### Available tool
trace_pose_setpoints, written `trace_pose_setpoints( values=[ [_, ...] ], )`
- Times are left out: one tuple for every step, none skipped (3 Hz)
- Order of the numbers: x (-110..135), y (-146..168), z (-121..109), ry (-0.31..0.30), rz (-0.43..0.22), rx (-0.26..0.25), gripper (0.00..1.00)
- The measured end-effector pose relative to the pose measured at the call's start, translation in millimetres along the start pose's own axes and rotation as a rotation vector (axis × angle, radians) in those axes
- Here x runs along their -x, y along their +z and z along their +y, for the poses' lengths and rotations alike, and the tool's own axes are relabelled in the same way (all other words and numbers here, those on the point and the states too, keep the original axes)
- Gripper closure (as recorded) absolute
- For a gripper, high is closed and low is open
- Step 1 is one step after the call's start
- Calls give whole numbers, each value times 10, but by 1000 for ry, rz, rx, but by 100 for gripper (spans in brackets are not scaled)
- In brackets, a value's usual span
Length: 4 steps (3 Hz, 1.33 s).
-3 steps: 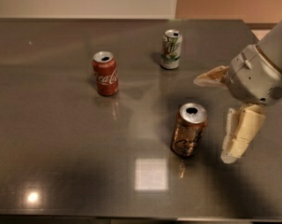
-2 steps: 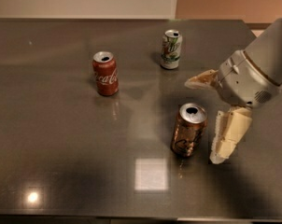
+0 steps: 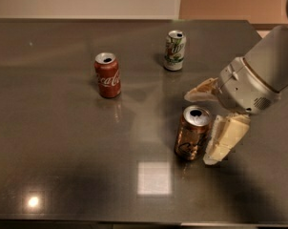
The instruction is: Move orange can near coke can
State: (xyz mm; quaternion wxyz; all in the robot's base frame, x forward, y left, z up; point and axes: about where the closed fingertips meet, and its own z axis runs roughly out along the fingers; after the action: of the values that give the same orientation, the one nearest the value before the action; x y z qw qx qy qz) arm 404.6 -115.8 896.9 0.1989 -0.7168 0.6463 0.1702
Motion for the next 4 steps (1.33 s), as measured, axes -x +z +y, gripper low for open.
trace_pose_setpoints(
  values=[
    [16, -6, -8, 13, -11, 7, 41],
    [69, -33, -53, 18, -22, 14, 63],
    [215, -75, -182, 22, -16, 14, 86],
    [440, -102, -415, 17, -13, 4, 100]
  ],
)
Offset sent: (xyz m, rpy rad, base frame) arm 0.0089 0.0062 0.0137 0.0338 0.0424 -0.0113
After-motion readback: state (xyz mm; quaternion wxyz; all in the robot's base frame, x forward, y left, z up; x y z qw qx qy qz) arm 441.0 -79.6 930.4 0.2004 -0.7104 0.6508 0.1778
